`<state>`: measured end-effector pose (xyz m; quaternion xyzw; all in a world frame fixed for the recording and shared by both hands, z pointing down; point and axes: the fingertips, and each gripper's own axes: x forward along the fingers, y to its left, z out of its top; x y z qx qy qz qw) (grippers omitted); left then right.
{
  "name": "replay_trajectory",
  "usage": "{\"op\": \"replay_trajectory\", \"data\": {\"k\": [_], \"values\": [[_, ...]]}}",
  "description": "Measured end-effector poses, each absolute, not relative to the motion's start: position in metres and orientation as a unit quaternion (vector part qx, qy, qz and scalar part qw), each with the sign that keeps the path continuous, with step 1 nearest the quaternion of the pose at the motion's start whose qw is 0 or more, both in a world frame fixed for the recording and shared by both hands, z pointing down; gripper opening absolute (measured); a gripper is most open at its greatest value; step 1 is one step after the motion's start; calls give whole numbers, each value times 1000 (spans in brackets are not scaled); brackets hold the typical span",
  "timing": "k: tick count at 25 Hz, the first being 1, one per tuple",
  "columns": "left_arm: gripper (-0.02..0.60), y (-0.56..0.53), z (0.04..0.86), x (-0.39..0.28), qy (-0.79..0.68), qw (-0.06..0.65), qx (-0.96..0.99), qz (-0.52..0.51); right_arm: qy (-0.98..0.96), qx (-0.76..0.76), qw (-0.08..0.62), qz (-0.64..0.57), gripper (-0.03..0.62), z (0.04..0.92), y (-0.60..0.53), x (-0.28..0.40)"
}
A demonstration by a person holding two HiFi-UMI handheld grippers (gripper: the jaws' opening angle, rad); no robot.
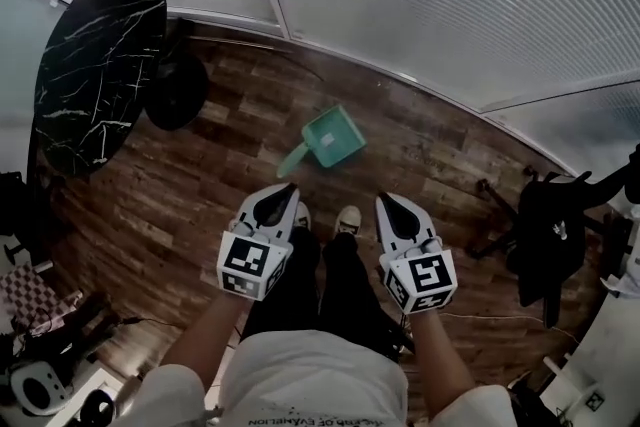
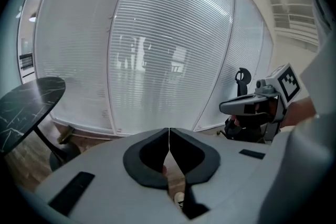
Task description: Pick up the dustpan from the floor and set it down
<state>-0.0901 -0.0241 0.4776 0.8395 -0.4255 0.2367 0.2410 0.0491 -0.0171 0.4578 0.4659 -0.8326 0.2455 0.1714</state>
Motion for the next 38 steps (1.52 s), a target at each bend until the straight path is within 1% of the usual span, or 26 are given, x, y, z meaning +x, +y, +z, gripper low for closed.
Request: {"op": "replay_trajectory", "data": {"k": [8, 9, 11, 12, 16, 20, 24, 29, 34, 38], "values": [[26, -39, 535, -96, -419, 243, 836, 256, -834, 453, 183, 257, 25, 495, -25, 39], [42, -40, 542, -96, -417, 242, 837, 260, -833, 453, 183, 259, 25, 499, -26, 38], [103, -45, 555, -98, -413, 241, 836, 270, -831, 453, 184, 265, 25, 508, -26, 38], [121, -47, 562, -99, -411, 242, 835, 274, -830, 454, 184, 268, 25, 512, -26, 38], [190, -51, 595, -105, -401, 251, 827, 302, -826, 453, 183, 279, 25, 526, -24, 35], [233, -55, 629, -111, -393, 253, 821, 329, -824, 451, 183, 289, 25, 538, -23, 31], [247, -60, 657, -113, -382, 255, 818, 347, -819, 453, 185, 298, 25, 547, -20, 32], [258, -63, 685, -110, -360, 273, 817, 359, -815, 457, 182, 307, 25, 555, -19, 33], [262, -64, 707, -106, -344, 305, 811, 362, -814, 455, 184, 312, 25, 564, -18, 30], [261, -66, 720, -105, -340, 311, 808, 367, -811, 454, 186, 318, 25, 568, -16, 28]]}}
